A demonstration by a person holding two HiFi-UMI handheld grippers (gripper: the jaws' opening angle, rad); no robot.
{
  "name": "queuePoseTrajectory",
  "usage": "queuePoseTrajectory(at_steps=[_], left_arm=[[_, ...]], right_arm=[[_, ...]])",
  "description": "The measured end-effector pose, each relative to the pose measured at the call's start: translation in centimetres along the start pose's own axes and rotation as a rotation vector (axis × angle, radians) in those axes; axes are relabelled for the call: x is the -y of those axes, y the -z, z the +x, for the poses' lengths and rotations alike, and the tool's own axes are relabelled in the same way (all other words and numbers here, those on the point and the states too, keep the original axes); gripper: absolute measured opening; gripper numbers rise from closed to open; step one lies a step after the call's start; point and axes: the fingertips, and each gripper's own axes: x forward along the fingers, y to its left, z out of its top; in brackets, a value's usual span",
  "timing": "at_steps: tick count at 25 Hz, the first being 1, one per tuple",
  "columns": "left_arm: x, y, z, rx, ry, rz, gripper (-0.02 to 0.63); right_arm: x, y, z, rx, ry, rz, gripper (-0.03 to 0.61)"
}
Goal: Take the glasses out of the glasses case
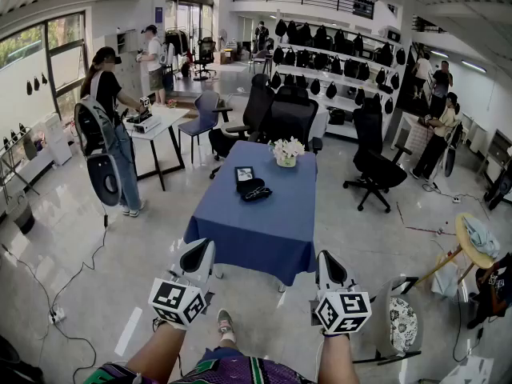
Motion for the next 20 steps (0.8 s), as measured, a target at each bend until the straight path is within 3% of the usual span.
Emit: queuePoseTrajectory(at_steps=[20], left_arm=[[-2.1, -0.8, -1.4, 0.001, -0.017, -0.016, 0.016]], right_arm=[[-1.5, -1.5, 0.9, 0.033, -0.024, 0.03, 0.003]])
